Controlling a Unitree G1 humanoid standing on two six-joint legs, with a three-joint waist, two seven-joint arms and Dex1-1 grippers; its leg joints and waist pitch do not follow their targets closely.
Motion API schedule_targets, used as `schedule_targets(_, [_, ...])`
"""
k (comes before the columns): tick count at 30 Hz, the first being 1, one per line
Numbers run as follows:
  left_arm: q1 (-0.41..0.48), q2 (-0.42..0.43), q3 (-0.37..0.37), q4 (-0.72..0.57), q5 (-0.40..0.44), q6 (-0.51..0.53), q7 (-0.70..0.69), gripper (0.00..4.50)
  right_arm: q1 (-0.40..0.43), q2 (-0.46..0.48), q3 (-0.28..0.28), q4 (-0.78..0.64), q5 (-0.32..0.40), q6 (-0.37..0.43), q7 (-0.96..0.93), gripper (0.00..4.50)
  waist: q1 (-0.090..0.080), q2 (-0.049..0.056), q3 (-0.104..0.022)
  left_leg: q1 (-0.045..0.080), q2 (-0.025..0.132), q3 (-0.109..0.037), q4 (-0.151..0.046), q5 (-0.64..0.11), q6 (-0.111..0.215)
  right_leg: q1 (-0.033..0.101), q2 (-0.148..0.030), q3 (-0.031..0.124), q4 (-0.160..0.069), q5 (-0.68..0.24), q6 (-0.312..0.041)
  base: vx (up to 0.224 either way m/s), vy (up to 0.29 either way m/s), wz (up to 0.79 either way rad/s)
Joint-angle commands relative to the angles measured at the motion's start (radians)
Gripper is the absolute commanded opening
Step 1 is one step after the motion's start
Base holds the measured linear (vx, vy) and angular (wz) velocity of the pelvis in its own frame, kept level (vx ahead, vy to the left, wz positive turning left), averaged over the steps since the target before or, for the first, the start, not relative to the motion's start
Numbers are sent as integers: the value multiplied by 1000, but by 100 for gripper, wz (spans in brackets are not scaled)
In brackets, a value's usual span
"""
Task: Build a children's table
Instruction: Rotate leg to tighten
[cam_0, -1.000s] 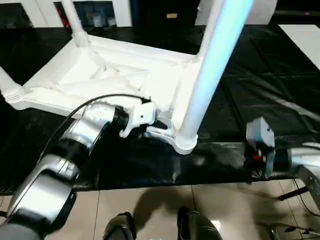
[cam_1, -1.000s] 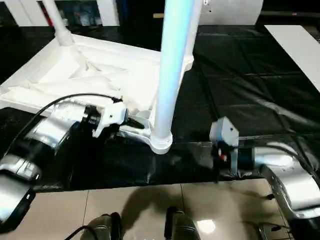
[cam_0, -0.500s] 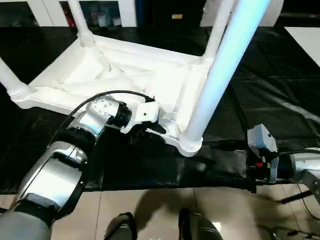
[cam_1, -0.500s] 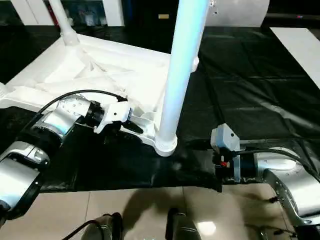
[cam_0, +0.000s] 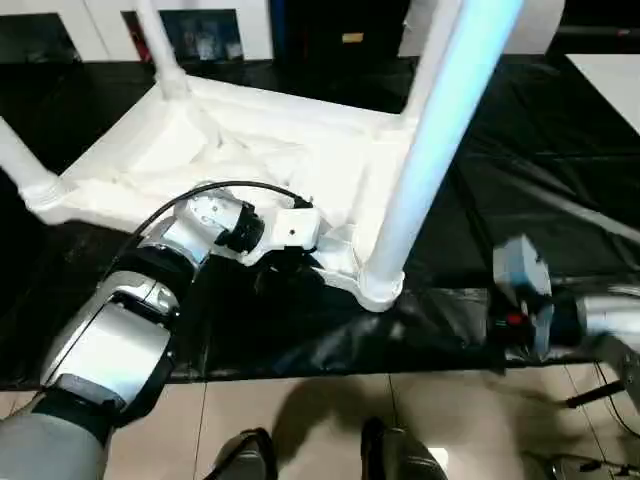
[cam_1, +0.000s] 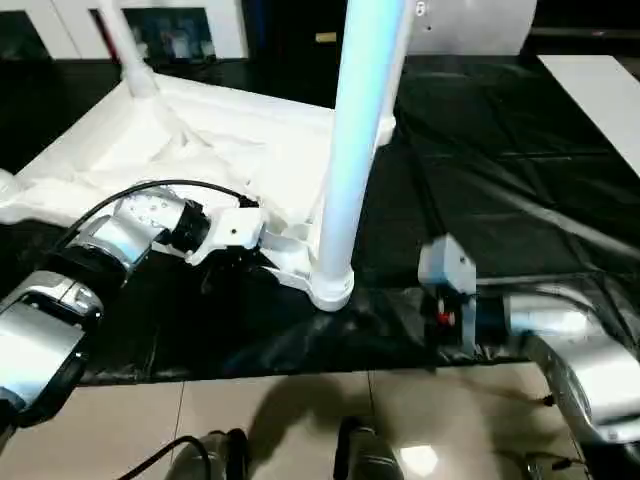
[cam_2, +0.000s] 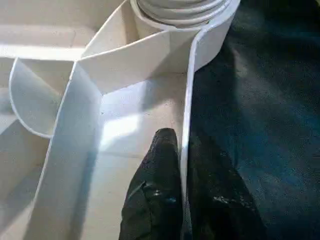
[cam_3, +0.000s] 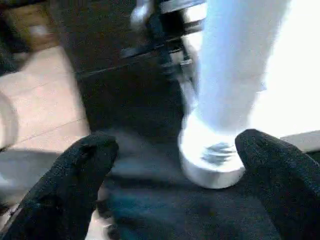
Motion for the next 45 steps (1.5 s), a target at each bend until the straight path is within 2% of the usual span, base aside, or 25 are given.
schedule_targets(1, [25,-4,57,15,-49,72,58,1,-8,6,-18,18,-20,-15,-26,450,5,-19,-96,18,9,-10,-65,-267,73,71,-52,17,-96,-605,-110,0,0,0])
schedule_targets(4, [72,-11,82,-65,-94,87,-2,1,-28,20,-17,39,-16,-21,-29,450,-5,-20,-100,6,11,-15,-68,-256,87,82,-56,12,-93,-579,-108,0,0,0])
schedule_targets(6, [96,-13,86,-103,-107,93,-30,1,-38,29,-15,46,-5,-18,-24,450,-8,-19,-101,10,12,-12,-67,-256,97,75,-53,14,-94,-562,-120,0,0,0])
schedule_targets(8, [185,8,58,-221,-118,16,-99,1,-77,52,7,108,-10,-59,8,450,-13,-17,-101,12,13,-9,-68,-253,109,72,-53,16,-92,-548,-131,0,0,0])
schedule_targets(9, [186,8,58,-222,-118,16,-100,1,-78,52,7,108,-10,-60,9,450,-13,-16,-102,19,17,-5,-67,-259,115,66,-54,19,-91,-547,-141,0,0,0])
schedule_targets(10, [221,15,52,-268,-128,17,-117,1,-102,63,16,148,0,-65,41,450,-14,-15,-103,17,16,-5,-66,-256,118,68,-52,19,-88,-547,-143,0,0,0])
schedule_targets(11, [242,22,45,-292,-125,10,-119,0,-123,69,26,181,2,-70,66,422,-11,-11,-106,17,19,-4,-66,-251,122,67,-55,20,-86,-548,-144,0,0,0])
schedule_targets(12, [247,24,42,-298,-122,6,-118,0,-130,70,29,192,1,-71,73,415,-9,-10,-107,17,19,-3,-65,-250,123,64,-53,21,-86,-560,-139,0,0,0])
schedule_targets(13, [254,28,38,-306,-112,4,-113,0,-142,72,35,210,1,-74,89,415,-8,-16,-110,18,20,-2,-64,-249,123,63,-53,21,-85,-562,-136,0,0,0])
schedule_targets(15, [265,34,36,-323,-97,9,-95,0,-162,70,50,236,11,-63,136,412,-7,-11,-109,18,18,-3,-64,-255,117,63,-53,18,-86,-594,-116,0,0,0])
schedule_targets(16, [269,35,37,-331,-88,15,-83,0,-170,68,60,244,12,-63,162,386,-7,-11,-109,16,19,-5,-64,-253,114,65,-54,17,-84,-591,-115,0,0,0])
schedule_targets(17, [272,36,38,-335,-81,17,-74,0,-178,66,69,253,13,-60,185,374,-8,-19,-108,14,19,-5,-64,-253,115,65,-54,16,-86,-602,-105,0,0,0])
schedule_targets(19, [279,37,40,-347,-76,25,-67,0,-190,64,86,265,12,-62,220,369,-10,-14,-108,15,19,-6,-65,-261,113,62,-54,15,-88,-615,-97,0,0,0])
schedule_targets(20, [284,39,42,-358,-76,30,-67,0,-194,62,93,269,12,-64,234,358,-12,-24,-109,15,20,-6,-66,-261,112,62,-54,15,-88,-612,-96,0,0,0])
schedule_targets(21, [290,43,43,-373,-73,37,-67,0,-208,63,104,287,5,-66,254,343,-11,-19,-109,18,21,-7,-67,-263,112,60,-56,16,-87,-617,-97,0,0,0])
schedule_targets(22, [295,47,43,-387,-72,42,-68,0,-223,67,115,307,-4,-72,270,343,-13,-24,-110,16,21,-8,-66,-263,112,61,-57,14,-84,-615,-99,0,0,0])
schedule_targets(24, [298,50,42,-397,-71,46,-69,0,-248,78,128,347,-20,-86,287,323,-15,-19,-110,19,24,-8,-67,-270,110,56,-60,17,-87,-619,-102,0,0,0])
schedule_targets(33, [311,66,38,-438,-74,75,-74,0,-305,115,182,423,-38,-88,343,238,-12,-23,-115,12,27,-7,-70,-251,115,63,-60,23,-72,-528,-145,0,0,0])
schedule_targets(37, [319,68,50,-461,-69,152,-46,0,-305,128,188,431,-32,-68,356,209,-9,-14,-114,13,28,-6,-71,-244,114,63,-59,25,-70,-509,-156,0,0,0])
schedule_targets(38, [319,68,54,-464,-66,173,-32,0,-303,133,185,430,-31,-65,349,207,-10,-17,-115,13,28,-6,-72,-243,115,64,-58,25,-70,-501,-160,0,0,0])
schedule_targets(39, [321,69,65,-469,-65,211,-5,0,-298,143,178,422,-32,-65,326,205,-8,-4,-112,13,27,-8,-73,-250,112,63,-58,24,-69,-505,-163,0,0,0])
schedule_targets(41, [331,69,82,-489,-68,257,29,0,-291,162,171,412,-48,-76,271,201,-12,-12,-112,13,26,-7,-73,-264,106,64,-57,23,-73,-519,-158,0,0,0])
schedule_targets(42, [342,68,95,-515,-70,298,60,0,-286,183,166,405,-74,-89,205,201,-14,-5,-108,13,27,-10,-76,-278,96,63,-58,22,-74,-534,-155,0,0,0])
schedule_targets(43, [342,68,95,-515,-70,298,60,0,-286,183,166,405,-74,-89,205,201,-17,-8,-107,12,27,-11,-77,-286,88,64,-58,21,-75,-546,-149,0,0,0])
schedule_targets(45, [366,43,136,-598,-72,417,166,0,-274,270,144,387,-148,-86,-41,199,-40,-7,-99,7,21,-18,-80,-320,54,62,-55,12,-79,-627,-116,0,0,0])
